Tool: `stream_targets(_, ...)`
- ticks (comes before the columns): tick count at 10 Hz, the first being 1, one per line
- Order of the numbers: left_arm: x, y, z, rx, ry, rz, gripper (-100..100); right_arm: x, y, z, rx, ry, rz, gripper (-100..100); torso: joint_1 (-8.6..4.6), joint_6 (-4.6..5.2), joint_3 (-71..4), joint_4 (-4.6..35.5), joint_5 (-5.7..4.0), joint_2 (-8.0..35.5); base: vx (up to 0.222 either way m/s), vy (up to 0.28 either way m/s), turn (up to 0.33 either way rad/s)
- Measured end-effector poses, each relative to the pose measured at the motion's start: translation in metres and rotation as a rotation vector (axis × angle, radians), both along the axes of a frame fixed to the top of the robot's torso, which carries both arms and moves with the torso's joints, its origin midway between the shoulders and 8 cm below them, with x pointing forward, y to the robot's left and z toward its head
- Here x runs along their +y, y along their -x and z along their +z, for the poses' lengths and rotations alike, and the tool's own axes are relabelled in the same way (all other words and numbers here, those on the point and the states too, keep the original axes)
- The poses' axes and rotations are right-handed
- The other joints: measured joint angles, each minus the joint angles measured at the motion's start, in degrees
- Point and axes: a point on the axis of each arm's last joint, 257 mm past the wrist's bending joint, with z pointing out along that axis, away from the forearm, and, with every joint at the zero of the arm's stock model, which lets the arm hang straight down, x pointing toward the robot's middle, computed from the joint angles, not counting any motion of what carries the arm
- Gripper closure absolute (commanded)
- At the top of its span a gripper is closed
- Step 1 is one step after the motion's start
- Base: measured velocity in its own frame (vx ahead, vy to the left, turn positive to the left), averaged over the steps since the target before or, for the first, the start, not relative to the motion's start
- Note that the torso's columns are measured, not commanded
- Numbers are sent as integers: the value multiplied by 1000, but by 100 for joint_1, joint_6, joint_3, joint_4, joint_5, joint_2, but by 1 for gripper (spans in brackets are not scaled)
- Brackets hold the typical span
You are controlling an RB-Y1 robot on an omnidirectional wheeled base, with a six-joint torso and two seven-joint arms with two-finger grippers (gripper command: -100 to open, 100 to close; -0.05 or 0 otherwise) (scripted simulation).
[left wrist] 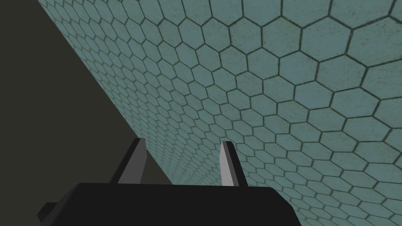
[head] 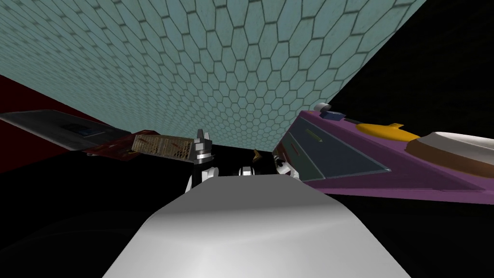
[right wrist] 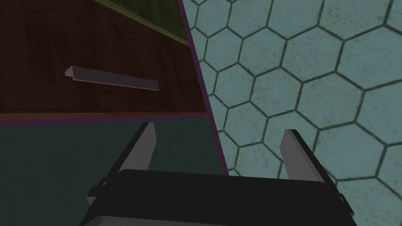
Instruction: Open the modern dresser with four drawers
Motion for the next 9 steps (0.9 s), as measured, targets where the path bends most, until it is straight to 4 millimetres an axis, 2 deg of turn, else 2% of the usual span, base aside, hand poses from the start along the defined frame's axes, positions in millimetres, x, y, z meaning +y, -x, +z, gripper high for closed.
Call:
stream_targets(2, 0, 0, 0, 0, 0, 0, 0, -27, 15, -13, 73, 57, -44, -100, -2, 1, -1, 0, 0, 0, 77, 46, 103)
stream_targets(4, 0, 0, 0, 0, 0, 0, 0, -53, 42, -27, 150, 118, -92, -100, -2, 0, 0, 0, 0, 0, 91, 57, 92)
stream_targets(6, 0, 0, 0, 0, 0, 0, 0, -80, 65, -35, 220, 177, -140, -100, -5, 0, 1, 1, 0, 3, 79, 46, 88)
stream_targets(7, 0, 0, 0, 0, 0, 0, 0, -103, 83, -37, 261, 213, -167, -100, -6, -1, 2, 2, -1, 3, 67, 31, 54)
stream_targets(9, 0, 0, 0, 0, 0, 0, 0, -128, 105, -41, 331, 270, -213, -100, -3, -3, 0, 1, -1, -1, 73, 31, 85)
